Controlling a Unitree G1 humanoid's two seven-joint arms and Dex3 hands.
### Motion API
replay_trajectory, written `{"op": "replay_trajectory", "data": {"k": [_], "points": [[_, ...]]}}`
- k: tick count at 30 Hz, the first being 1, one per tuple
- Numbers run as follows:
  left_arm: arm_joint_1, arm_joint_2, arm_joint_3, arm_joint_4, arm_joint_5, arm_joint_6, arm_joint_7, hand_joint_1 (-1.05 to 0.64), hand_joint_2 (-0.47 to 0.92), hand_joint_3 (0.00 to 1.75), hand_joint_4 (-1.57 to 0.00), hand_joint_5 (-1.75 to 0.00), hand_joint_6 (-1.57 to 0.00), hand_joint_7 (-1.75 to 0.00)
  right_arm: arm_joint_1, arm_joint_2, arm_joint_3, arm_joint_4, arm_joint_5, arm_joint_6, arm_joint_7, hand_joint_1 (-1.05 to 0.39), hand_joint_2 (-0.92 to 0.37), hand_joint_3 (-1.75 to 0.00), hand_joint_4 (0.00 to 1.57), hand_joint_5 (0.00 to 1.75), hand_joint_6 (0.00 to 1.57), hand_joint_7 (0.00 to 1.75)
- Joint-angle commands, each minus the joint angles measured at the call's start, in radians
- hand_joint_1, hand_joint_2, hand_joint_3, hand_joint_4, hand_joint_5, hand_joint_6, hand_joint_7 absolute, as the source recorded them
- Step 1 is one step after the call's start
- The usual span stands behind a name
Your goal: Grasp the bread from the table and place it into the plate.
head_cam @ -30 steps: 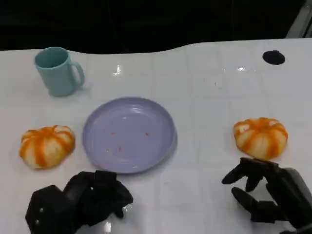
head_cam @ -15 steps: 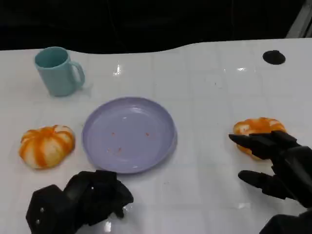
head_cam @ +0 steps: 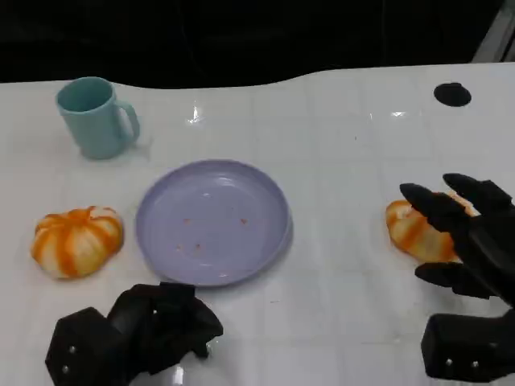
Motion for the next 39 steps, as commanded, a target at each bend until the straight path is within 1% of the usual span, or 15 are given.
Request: {"op": "replay_trajectory", "data": {"k": [1,10,20,25,29,30,31,32,33,34,35,36,37,38,39], "points": [[0.019,0.006,0.001,-0.008,0.008,0.017,0.013,-1.05,0.86,0.0,-0.9,-1.51,-1.31,-0.76,-0.057,-0.016,0.027,0.023,-0.006,0.05,0.041,-0.66,-0.92,-0.12,0.0,0.1,0.16,0.0],[0.027,0.0,-0.002,-0.029,0.005,0.037,0.021,-1.05,0.86,0.0,-0.89,-1.51,-1.31,-0.75,-0.139,-0.006,0.085,0.122,0.001,0.114,0.076,-0.62,-0.91,-0.04,0.02,0.15,0.21,0.02],[0.033,0.002,0.0,-0.033,-0.006,0.038,0.011,-1.05,0.86,0.0,-0.88,-1.52,-1.31,-0.75,-0.181,0.02,0.136,0.185,0.006,0.189,0.117,-0.52,-0.87,0.0,0.05,0.22,0.25,0.02],[0.036,0.002,-0.003,-0.039,-0.002,0.042,0.016,-1.05,0.86,0.0,-0.88,-1.52,-1.31,-0.76,-0.199,0.028,0.154,0.222,0.011,0.202,0.12,-0.48,-0.85,0.0,0.06,0.23,0.27,0.01],[0.035,0.001,-0.001,-0.035,-0.007,0.041,0.011,-1.05,0.85,0.0,-0.88,-1.52,-1.31,-0.76,-0.233,0.042,0.174,0.286,0.01,0.207,0.119,-0.44,-0.85,0.0,0.13,0.24,0.32,0.03],[0.037,0.0,-0.001,-0.038,-0.008,0.043,0.013,-1.05,0.85,0.0,-0.88,-1.52,-1.31,-0.76,-0.244,0.047,0.181,0.307,0.006,0.208,0.108,-0.44,-0.86,0.0,0.16,0.24,0.35,0.04],[0.038,0.0,-0.002,-0.041,-0.007,0.043,0.014,-1.05,0.85,0.0,-0.88,-1.52,-1.31,-0.76,-0.253,0.052,0.185,0.326,0.005,0.208,0.092,-0.41,-0.86,0.0,0.24,0.22,0.41,0.04],[0.04,0.0,-0.002,-0.043,-0.007,0.043,0.014,-1.05,0.85,0.0,-0.88,-1.52,-1.31,-0.76,-0.259,0.06,0.183,0.345,0.013,0.204,0.074,-0.37,-0.87,0.0,0.37,0.22,0.49,0.05],[0.041,0.0,-0.002,-0.045,-0.007,0.044,0.014,-1.05,0.85,0.0,-0.87,-1.52,-1.31,-0.76,-0.264,0.068,0.175,0.364,0.027,0.19,0.049,-0.3,-0.89,0.0,0.59,0.19,0.64,0.06],[0.042,0.0,-0.002,-0.047,-0.008,0.044,0.013,-1.05,0.85,0.0,-0.87,-1.52,-1.31,-0.76,-0.267,0.077,0.164,0.386,0.047,0.165,0.012,-0.25,-0.9,0.0,0.77,0.18,0.77,0.06],[0.044,-0.001,-0.002,-0.051,-0.007,0.046,0.014,-1.05,0.85,0.0,-0.87,-1.52,-1.31,-0.76,-0.27,0.081,0.158,0.41,0.061,0.131,-0.032,-0.18,-0.91,-0.01,0.98,0.24,0.92,0.1],[0.046,-0.001,-0.003,-0.052,-0.007,0.046,0.014,-1.05,0.85,0.0,-0.87,-1.52,-1.31,-0.76,-0.275,0.082,0.158,0.434,0.068,0.098,-0.076,-0.09,-0.92,-0.02,1.02,0.86,1.15,0.12],[0.047,-0.001,-0.003,-0.055,-0.007,0.046,0.014,-1.05,0.85,0.0,-0.87,-1.52,-1.31,-0.76,-0.281,0.082,0.162,0.457,0.07,0.071,-0.113,-0.05,-0.91,-0.02,1.0,1.22,1.25,0.13],[0.05,-0.001,-0.003,-0.058,-0.007,0.048,0.014,-1.05,0.85,0.0,-0.87,-1.52,-1.31,-0.76,-0.285,0.08,0.166,0.475,0.07,0.051,-0.141,-0.03,-0.91,-0.07,0.96,1.53,1.29,0.33],[0.051,0.0,-0.003,-0.06,-0.007,0.048,0.013,-1.05,0.85,0.0,-0.87,-1.52,-1.31,-0.76,-0.289,0.08,0.17,0.488,0.071,0.038,-0.162,-0.03,-0.88,-0.15,0.94,1.64,1.15,0.71]]}}
